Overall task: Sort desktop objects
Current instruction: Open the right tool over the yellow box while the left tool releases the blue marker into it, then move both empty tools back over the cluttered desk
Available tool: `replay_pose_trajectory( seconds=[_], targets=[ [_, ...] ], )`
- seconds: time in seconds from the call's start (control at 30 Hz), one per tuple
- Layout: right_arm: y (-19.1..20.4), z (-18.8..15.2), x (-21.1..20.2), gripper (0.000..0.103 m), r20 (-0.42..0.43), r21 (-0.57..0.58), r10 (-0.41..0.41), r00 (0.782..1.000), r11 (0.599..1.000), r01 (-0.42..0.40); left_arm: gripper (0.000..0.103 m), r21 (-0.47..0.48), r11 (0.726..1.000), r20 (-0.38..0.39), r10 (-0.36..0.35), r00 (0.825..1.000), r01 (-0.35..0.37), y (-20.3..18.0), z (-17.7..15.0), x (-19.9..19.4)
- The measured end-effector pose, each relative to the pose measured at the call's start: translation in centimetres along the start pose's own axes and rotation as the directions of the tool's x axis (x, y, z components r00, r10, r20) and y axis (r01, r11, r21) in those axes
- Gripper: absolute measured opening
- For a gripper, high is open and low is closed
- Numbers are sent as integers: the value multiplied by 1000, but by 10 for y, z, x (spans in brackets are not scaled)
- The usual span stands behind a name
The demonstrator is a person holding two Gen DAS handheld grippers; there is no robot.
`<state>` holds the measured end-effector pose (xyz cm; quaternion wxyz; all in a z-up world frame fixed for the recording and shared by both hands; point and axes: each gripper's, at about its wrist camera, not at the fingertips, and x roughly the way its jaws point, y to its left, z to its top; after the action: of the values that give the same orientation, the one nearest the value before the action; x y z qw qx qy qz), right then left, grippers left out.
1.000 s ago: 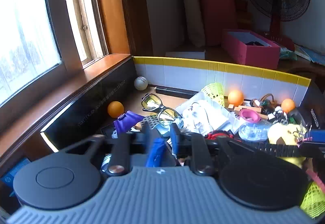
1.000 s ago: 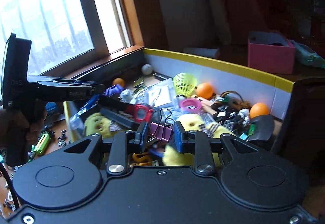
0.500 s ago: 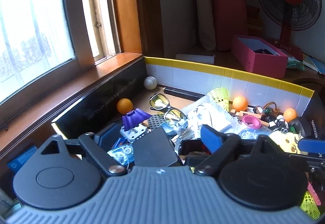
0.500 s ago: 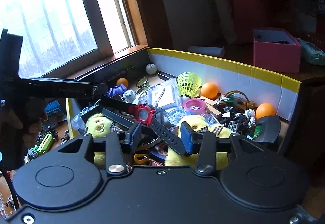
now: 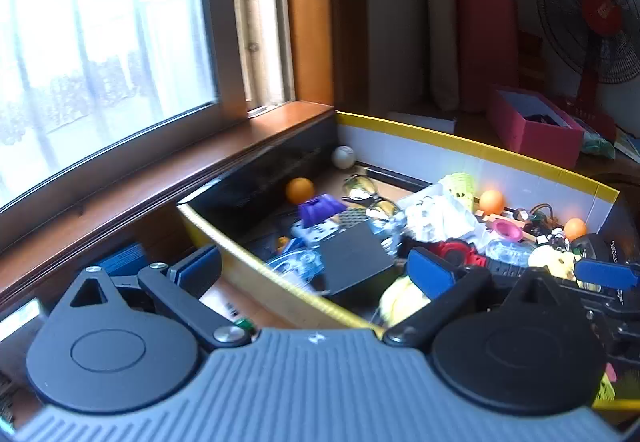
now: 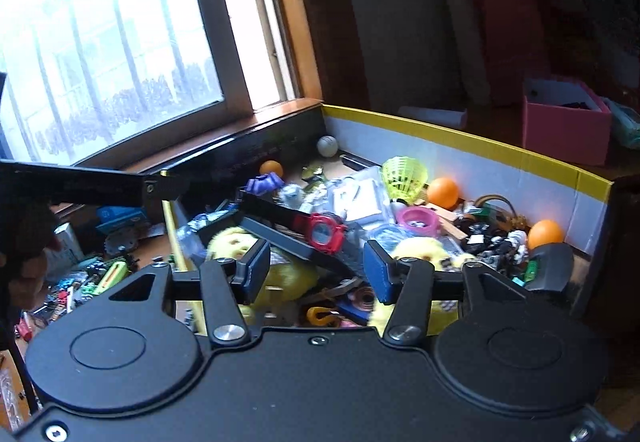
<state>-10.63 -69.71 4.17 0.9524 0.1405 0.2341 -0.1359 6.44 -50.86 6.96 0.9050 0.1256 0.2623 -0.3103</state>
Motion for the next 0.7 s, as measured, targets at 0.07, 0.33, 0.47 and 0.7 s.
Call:
replay_pose_trajectory(
  seconds=[0.07,0.33,0.47,0.7],
  targets=[
    [11,-1,-3,51,7,-16,7,1000,1000,-7,103,-14,1000,3,16,1000,-16,9,-6,-13],
    [73,-14,-19,54,4,-64,65,998,996,-65,103,-68,995,-3,79,997,-79,55,-40,-69],
    [115,-28,-29,55,-18,-94,118,993,988,-119,103,-95,988,-16,118,993,-119,83,-65,-105],
    [189,-61,-48,59,-69,-123,203,977,970,-211,103,-135,970,-49,197,979,-202,139,-117,-169]
  ],
)
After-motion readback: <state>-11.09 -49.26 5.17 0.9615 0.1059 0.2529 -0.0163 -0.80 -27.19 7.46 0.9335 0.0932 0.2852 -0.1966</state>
